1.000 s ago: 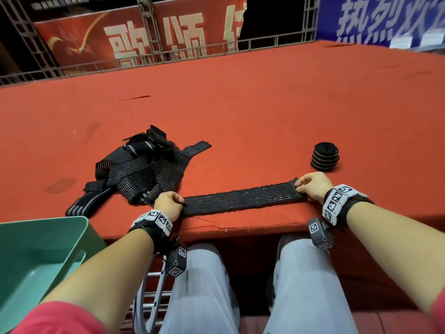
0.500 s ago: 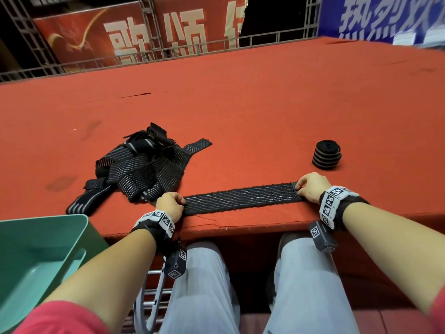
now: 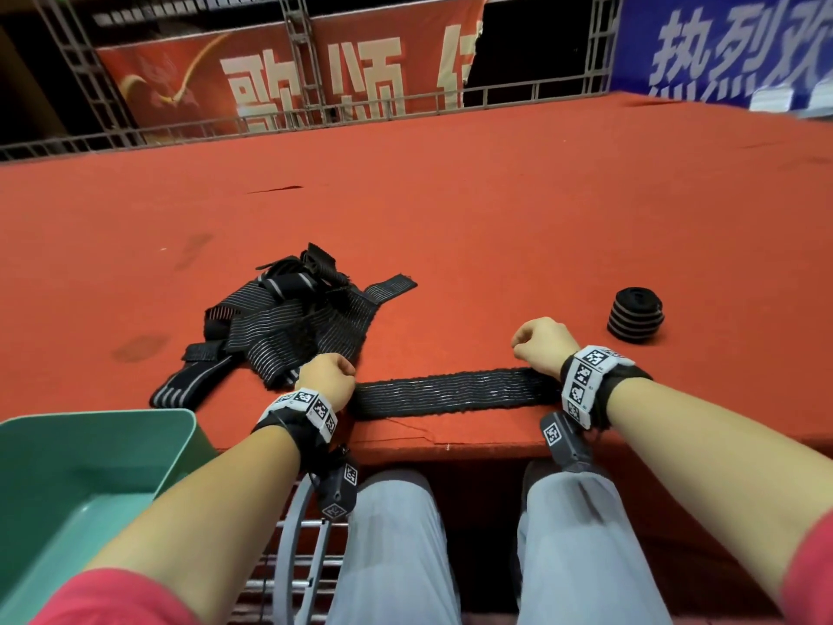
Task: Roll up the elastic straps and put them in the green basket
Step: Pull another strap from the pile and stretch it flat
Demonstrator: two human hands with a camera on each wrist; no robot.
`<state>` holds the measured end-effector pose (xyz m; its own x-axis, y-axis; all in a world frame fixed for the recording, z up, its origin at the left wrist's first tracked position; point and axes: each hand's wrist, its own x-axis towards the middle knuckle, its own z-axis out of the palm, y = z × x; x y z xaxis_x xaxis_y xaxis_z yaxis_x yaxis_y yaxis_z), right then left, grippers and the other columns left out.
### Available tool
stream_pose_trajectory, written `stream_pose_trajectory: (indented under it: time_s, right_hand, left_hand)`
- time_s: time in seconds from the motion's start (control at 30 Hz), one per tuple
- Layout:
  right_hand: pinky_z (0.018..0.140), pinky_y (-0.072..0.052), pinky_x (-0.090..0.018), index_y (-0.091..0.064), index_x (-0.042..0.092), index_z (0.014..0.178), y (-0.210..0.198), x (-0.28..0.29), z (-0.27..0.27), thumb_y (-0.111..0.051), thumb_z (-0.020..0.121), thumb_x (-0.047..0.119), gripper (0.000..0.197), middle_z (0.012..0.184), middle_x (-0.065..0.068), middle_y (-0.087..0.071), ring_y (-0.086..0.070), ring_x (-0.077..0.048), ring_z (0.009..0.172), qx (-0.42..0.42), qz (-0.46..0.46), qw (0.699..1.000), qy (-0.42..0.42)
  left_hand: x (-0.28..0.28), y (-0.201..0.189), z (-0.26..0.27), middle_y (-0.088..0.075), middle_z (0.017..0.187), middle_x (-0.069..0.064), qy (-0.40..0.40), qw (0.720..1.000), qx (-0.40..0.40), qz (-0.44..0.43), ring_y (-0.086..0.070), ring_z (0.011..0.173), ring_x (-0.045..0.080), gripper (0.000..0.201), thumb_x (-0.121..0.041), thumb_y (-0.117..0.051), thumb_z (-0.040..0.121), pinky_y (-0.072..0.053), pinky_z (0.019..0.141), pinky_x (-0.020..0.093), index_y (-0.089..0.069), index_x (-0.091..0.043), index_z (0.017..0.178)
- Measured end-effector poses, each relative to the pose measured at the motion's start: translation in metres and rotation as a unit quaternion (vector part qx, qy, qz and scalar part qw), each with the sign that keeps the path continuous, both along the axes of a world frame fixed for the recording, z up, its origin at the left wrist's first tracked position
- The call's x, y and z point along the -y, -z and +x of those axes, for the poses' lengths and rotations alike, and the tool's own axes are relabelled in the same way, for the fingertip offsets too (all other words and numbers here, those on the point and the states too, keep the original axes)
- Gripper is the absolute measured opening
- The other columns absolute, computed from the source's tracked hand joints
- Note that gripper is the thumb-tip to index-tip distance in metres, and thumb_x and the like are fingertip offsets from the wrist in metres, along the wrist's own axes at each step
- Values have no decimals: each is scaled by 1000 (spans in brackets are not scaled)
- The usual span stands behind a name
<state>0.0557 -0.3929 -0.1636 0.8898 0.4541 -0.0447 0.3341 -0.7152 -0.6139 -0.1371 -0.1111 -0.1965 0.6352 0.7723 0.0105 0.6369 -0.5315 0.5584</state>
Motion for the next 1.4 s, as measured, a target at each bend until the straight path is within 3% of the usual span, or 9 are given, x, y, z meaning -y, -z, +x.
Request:
stream_pose_trajectory:
  time_s: [0.3,0.47,0.6,0.73,0.83,1.0,1.13,1.3,1.4]
  right_hand:
    - [80,-56,-33,-72,21,82,-19,-115,-17,-68,81,11,12,82,0,-71,-68,-21,82,-5,23,996,-86]
    - [78,-58,-34,-68,25,83,-17,-184,-25,-66,80,11,15,87,-1,-71,-65,-19,69,-22,18,988,-154]
    - [73,-53,-31,-69,28,101,-11,-230,-35,-67,80,11,27,93,1,-67,-63,-18,73,-30,18,973,-227]
    - [67,-39,-19,-60,23,131,-8,-263,-46,-66,84,8,50,85,8,-59,-55,-9,73,-1,-3,947,-320]
    - [68,-31,-16,-54,23,138,-5,-276,-53,-62,85,6,56,76,19,-46,-50,-11,82,35,-35,927,-372]
    - [73,-38,-24,-65,23,120,5,-285,-51,-66,81,14,40,89,7,-53,-61,-22,95,86,-78,923,-367]
    - [75,-38,-28,-69,19,99,4,-280,-44,-73,81,25,19,95,2,-48,-55,-22,91,110,-69,930,-343]
    - [84,-42,-30,-69,15,90,-15,-263,-26,-76,80,20,13,105,-3,-51,-51,-19,93,108,-16,939,-326]
    - [80,-40,-29,-68,13,88,-25,-248,-16,-76,80,20,13,103,-1,-54,-51,-17,91,114,-25,938,-325]
  left_hand:
    - [-61,-32,-8,-72,91,0,-8,1000,22,9,-66,92,22,13,-11,-66,79,-49,83,28,-71,-22,83]
    - [-94,-37,1,-71,97,-2,9,1000,23,-2,-66,88,19,18,-13,-67,79,-48,81,25,-65,-27,91]
    - [-109,-31,11,-66,89,-7,30,999,26,-12,-64,85,16,25,-13,-65,79,-46,79,22,-68,-25,101]
    - [-114,-25,17,-66,88,-6,62,998,17,-23,-64,90,17,25,-11,-66,80,-46,81,22,-69,-22,103]
    - [-115,-21,20,-71,93,0,74,996,15,-38,-68,88,23,21,-11,-66,79,-54,81,30,-68,-24,96]
    - [-117,-15,20,-71,89,1,96,993,5,-62,-63,70,16,18,-12,-68,79,-57,73,31,-67,-24,93]
    - [-115,-14,25,-65,83,-7,117,990,4,-78,-60,65,10,24,-12,-69,78,-52,65,26,-66,-24,99]
    - [-107,-16,35,-71,98,-2,136,987,-62,-63,-66,92,17,23,-18,-71,77,-51,85,28,-67,-25,99]
    - [-101,-13,41,-71,103,1,113,989,-86,-48,-65,99,20,27,-20,-70,79,-49,87,27,-67,-22,105]
